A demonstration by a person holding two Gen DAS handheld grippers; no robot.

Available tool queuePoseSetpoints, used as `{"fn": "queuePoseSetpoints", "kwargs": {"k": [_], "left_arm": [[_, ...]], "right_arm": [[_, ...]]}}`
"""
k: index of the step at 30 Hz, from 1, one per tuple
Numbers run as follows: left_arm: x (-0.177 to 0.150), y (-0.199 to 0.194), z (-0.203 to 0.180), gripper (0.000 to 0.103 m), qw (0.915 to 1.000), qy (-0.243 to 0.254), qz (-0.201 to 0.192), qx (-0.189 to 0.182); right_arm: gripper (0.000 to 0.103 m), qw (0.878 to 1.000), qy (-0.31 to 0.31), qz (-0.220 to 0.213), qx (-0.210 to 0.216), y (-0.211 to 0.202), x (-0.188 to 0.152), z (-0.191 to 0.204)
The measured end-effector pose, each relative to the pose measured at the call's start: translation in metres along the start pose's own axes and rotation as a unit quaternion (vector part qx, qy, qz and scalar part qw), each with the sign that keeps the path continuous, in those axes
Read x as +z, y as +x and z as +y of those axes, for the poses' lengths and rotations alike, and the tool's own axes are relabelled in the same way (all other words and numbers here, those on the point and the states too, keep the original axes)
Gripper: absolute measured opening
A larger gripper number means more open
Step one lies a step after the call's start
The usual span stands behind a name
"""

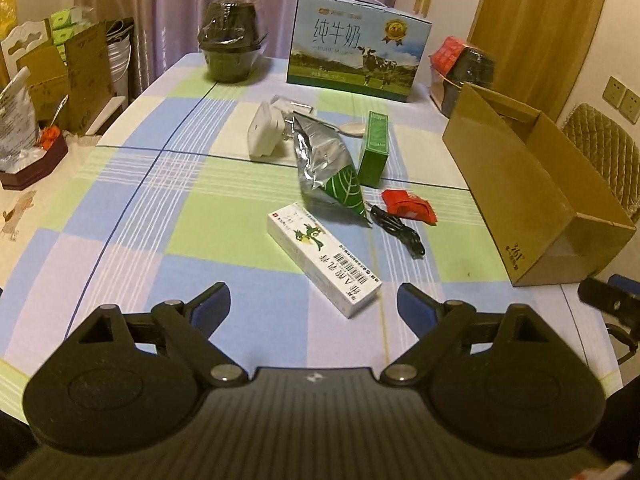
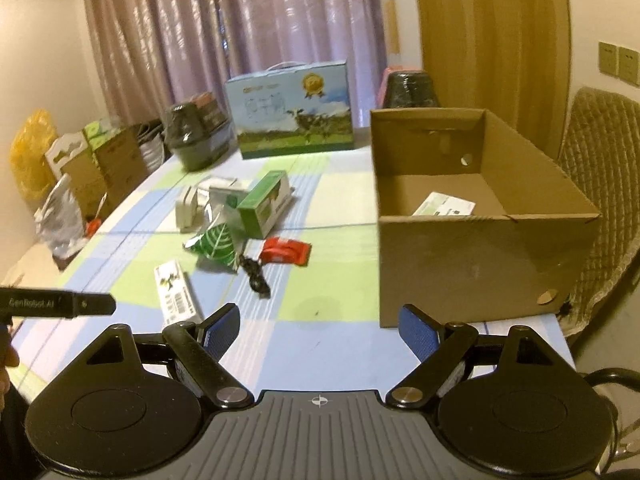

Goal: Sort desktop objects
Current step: 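Return both tools to the table objects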

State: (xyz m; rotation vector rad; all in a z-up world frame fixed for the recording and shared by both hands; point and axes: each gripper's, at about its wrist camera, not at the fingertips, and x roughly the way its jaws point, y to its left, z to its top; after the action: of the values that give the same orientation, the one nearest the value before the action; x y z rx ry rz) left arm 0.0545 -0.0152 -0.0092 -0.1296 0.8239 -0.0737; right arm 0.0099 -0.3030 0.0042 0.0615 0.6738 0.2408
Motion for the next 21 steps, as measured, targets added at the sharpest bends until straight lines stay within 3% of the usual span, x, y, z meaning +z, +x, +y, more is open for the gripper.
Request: {"fn": "queuePoseSetpoints", "kwargs": {"k": [7, 13, 21], "left_arm": [[-0.002, 0.014, -0.003, 0.088, 0.9999, -0.003, 0.009, -0.008], [-0.001, 0.035, -0.015, 0.088, 0.9997, 0.005, 0.021, -0.01], [0.002, 0.065, -0.023, 0.088, 0.9994, 0.011, 0.033, -0.008]], "right_arm": [[0.084, 1.0, -0.022, 0.021, 0.006, 0.015, -0.009, 0.001], [0.082, 0.997, -0.063, 0.032, 0.037, 0.038, -0.014, 0.007], [0.069, 0.992, -0.091, 0.063, 0.06, 0.08, -0.021, 0.013]]}}
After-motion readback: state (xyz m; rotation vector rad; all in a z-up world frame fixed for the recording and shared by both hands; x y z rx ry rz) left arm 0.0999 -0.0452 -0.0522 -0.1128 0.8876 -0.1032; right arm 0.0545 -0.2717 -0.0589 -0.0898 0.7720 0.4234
